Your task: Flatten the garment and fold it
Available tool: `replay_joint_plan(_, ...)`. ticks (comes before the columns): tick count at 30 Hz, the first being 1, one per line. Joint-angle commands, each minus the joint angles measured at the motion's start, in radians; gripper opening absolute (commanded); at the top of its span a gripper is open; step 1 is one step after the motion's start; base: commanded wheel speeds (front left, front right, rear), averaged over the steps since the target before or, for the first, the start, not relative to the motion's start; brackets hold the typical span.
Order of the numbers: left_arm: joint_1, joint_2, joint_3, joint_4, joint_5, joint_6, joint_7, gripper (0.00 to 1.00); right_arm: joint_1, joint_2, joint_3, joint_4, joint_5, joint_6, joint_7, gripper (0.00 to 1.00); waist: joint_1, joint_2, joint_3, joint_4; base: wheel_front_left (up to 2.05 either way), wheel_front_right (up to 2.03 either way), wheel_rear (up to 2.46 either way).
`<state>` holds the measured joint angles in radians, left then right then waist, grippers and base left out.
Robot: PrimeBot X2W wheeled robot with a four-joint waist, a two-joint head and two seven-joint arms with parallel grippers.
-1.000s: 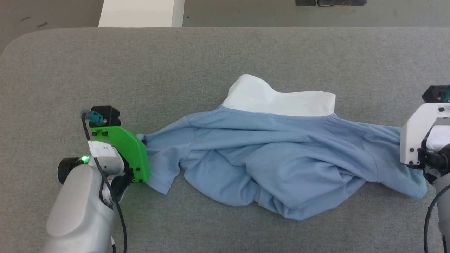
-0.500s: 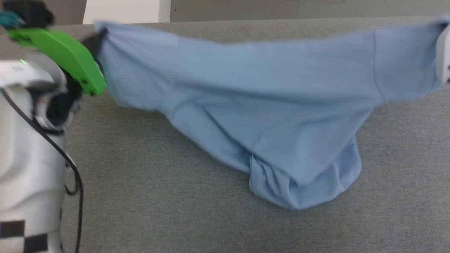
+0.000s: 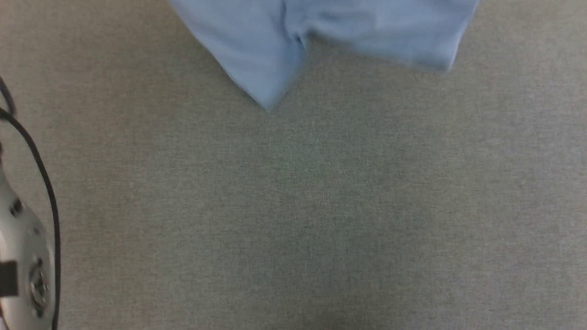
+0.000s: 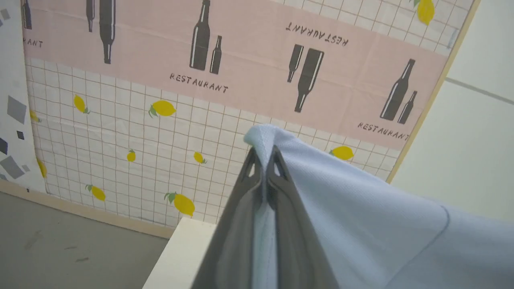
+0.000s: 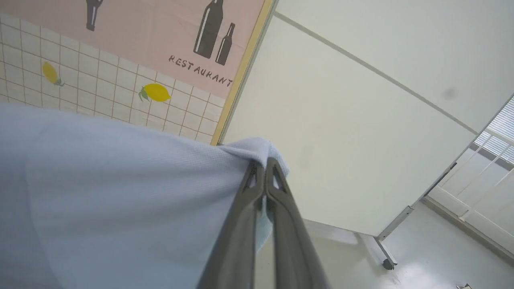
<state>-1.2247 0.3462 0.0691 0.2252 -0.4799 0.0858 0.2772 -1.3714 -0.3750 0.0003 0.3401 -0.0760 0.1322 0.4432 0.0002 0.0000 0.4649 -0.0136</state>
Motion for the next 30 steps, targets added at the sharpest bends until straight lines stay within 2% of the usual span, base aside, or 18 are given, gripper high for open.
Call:
replay_joint_plan(1,-0.047,0.003,0.019,0.007,0.004,0.010,-0.049,0.00,-0.043,0.013,-0.013,0.010,-0.020,-0.002,-0.040,0.00,-0.0002,0.0000,0.038,-0.005,0.00,0.00,0.00)
replay_joint_plan(3,-0.100,0.006,0.030,0.026,0.015,0.007,-0.126,0.00,-0.099,0.029,-0.028,0.024,-0.049,-0.002,-0.097,0.00,-0.0002,0.0000,0.051,-0.008,0.00,0.00,0.00)
replay_joint_plan(8,-0.164,0.006,0.033,0.073,0.019,-0.030,-0.265,0.00,-0.188,0.070,-0.063,0.069,-0.126,-0.002,-0.253,0.00,-0.0002,0.0000,0.063,-0.005,0.00,0.00,0.00)
replay_joint_plan(13,-0.085,0.007,-0.012,0.156,0.033,-0.080,-0.280,0.00,-0.125,0.096,-0.050,0.160,-0.127,-0.002,-0.291,0.00,-0.0002,0.0000,0.049,0.006,0.00,0.00,0.00)
replay_joint_plan(16,0.019,0.016,-0.059,0.216,0.049,-0.120,-0.249,0.00,-0.024,0.100,-0.029,0.220,-0.087,-0.002,-0.293,0.00,-0.0002,0.0000,0.025,0.011,0.00,0.00,0.00)
replay_joint_plan(20,0.184,0.005,-0.096,0.256,0.033,-0.153,-0.192,0.00,0.132,0.091,0.004,0.280,-0.018,-0.002,-0.298,0.00,-0.0002,0.0000,-0.025,0.018,0.00,0.00,0.00)
replay_joint_plan(24,0.380,-0.005,-0.118,0.250,-0.002,-0.169,-0.116,0.00,0.315,0.078,0.035,0.298,0.075,-0.002,-0.278,0.00,-0.0002,0.0000,-0.098,0.025,0.00,0.00,0.00)
replay_joint_plan(28,0.598,-0.030,-0.125,0.204,-0.084,-0.181,0.009,0.00,0.531,0.058,0.051,0.247,0.182,-0.002,-0.177,0.00,-0.0002,0.0000,-0.180,0.027,0.00,0.00,0.00)
replay_joint_plan(30,0.723,-0.037,-0.129,0.164,-0.123,-0.179,0.090,0.00,0.656,0.044,0.054,0.189,0.235,-0.002,-0.094,0.00,-0.0002,0.0000,-0.222,0.026,0.00,0.00,0.00)
